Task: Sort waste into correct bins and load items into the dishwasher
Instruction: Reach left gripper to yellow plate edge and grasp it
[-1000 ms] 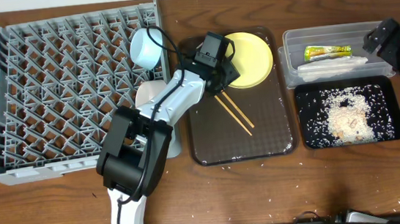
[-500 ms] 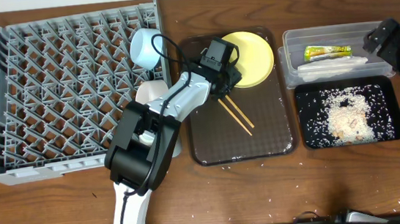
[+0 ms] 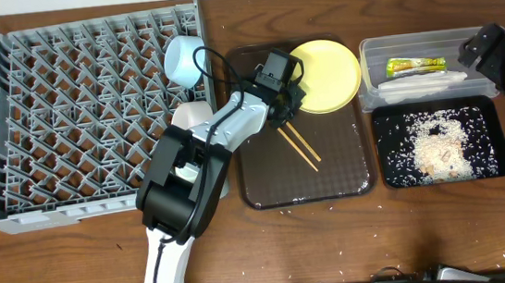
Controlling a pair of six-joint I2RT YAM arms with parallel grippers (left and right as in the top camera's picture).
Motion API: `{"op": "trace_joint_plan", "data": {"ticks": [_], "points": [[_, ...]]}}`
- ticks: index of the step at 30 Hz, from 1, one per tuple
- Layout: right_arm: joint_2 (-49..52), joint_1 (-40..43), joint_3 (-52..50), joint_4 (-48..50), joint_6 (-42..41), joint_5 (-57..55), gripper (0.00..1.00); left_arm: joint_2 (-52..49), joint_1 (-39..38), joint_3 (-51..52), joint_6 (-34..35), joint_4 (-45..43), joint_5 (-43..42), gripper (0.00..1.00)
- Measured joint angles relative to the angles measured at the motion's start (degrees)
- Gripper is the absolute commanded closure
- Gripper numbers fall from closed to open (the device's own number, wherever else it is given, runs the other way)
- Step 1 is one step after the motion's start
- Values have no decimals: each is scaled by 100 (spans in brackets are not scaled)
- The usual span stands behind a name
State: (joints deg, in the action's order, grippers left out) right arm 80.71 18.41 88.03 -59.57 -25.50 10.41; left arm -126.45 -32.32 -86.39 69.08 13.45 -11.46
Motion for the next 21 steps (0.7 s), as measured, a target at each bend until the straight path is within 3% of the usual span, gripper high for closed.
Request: {"op": "trace_joint_plan", "data": {"ticks": [21], "points": [[0,0,0,2,0,2,1,197,308,13,0,-101,2,93]]}}
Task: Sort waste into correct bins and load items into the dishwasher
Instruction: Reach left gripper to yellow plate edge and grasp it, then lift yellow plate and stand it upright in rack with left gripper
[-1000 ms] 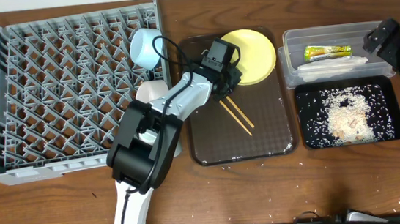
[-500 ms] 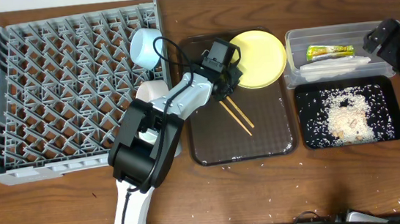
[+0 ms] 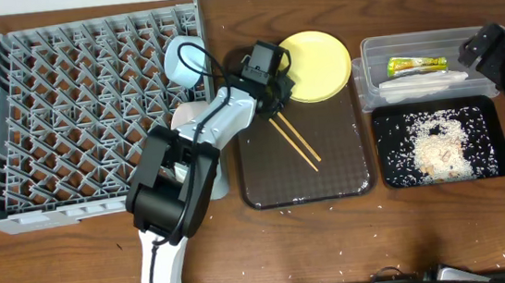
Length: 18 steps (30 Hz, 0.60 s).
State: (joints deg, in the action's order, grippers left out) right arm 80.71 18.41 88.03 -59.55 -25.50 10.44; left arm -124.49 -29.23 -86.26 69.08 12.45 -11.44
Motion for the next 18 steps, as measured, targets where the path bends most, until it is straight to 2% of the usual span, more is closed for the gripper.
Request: {"op": "trace_joint_plan", "data": {"ticks": [5,9,15,18], "points": [[0,0,0,-2,0,-2,1,101,0,20,-11,-9,-2,93],[0,0,0,0,0,0,1,723,52,57,-275,-55,68,93],[0,0,0,0,0,0,1,2251,280,55,-1032,234,616,93],[0,0,0,0,-2,0,1,2938,656,55,-1633,920,940,93]]}}
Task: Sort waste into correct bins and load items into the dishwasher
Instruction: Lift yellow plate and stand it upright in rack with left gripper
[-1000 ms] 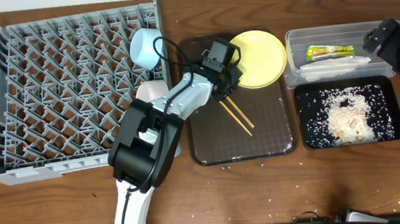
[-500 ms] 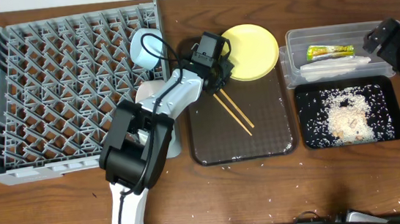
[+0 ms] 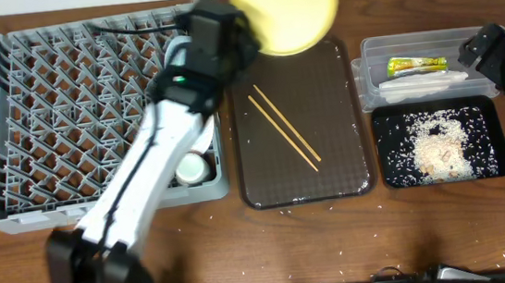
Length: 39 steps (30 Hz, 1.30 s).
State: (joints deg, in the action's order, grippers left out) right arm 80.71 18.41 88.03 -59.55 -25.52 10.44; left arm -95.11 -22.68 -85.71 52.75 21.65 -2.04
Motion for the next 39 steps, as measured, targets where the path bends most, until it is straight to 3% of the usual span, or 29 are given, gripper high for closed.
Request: {"op": "trace_joint_plan", "data": {"ticks": [6,10,17,22,30,39], "points": [[0,0,0,0,2,0,1,553,796,0,-1165,1126,1115,92],[0,0,0,0,2,0,1,551,1091,0,-1910,1309,2092,92],[0,0,0,0,0,-2,1,232,1519,0,-2601,1290,3421,93],[0,0,0,0,0,-2,1,-439,1871,7,-3233,898,3738,93],[0,0,0,0,2,-2,1,-584,1928,11,-3936,269,4138,93],[2,0,0,-2,2,-2,1,-584,2039,11,-4256,229,4273,93]]}}
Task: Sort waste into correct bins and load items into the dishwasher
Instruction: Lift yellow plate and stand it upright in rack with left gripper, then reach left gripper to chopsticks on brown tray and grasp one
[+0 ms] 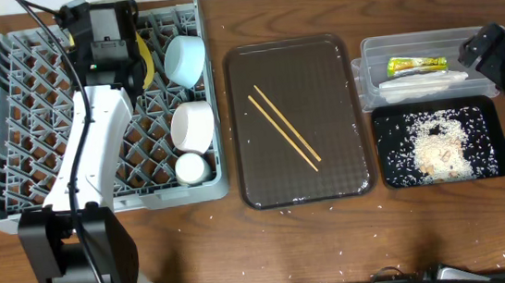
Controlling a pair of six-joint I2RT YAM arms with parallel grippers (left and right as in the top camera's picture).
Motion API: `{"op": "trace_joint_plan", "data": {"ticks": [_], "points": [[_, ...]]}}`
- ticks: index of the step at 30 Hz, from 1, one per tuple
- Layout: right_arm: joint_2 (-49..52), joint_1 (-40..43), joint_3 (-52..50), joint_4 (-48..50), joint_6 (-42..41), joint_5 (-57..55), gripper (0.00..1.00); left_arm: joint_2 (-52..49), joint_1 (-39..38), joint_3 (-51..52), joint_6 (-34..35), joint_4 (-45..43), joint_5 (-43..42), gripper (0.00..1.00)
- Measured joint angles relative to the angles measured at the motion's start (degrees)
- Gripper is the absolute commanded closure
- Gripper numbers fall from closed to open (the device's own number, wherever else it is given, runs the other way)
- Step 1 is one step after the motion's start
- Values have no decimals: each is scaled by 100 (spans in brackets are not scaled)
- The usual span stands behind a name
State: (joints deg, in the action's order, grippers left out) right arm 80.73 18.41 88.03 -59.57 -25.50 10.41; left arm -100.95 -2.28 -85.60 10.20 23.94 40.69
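Observation:
The yellow plate stands on edge in the grey dish rack, just left of a light blue cup. My left gripper is over the rack's back row, shut on the plate's rim. Two wooden chopsticks lie loose on the brown tray. At the far right my right gripper hangs over the clear waste container, apart from everything; its fingers are too dark to read.
A white bowl and a small white cup sit in the rack's right column. The clear container holds a green-yellow wrapper and white scraps. A black tray in front of it holds rice; grains lie scattered on the table.
My left gripper has moved left with the yellow plate, from above the tray's back edge to the rack's back row. The plate now stands edge-on between the tines. The right arm has not moved.
My left gripper was on the yellow plate's rim at the tray's back right corner. Then the plate was shifted left and tilted, then held high above the tray's back edge. Now it stands in the rack beside the blue cup, leaving only chopsticks on the tray.

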Motion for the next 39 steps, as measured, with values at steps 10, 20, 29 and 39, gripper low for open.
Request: {"op": "trace_joint_plan", "data": {"ticks": [10,20,29,39], "points": [[0,0,0,0,-2,0,1,-334,15,0,-173,-15,22,93],[0,0,0,2,0,0,1,-472,15,0,-251,-37,46,33],[0,0,0,0,0,0,1,-304,-50,0,-273,-37,42,21],[0,0,0,2,0,0,1,931,-704,0,-273,131,-555,16]]}}
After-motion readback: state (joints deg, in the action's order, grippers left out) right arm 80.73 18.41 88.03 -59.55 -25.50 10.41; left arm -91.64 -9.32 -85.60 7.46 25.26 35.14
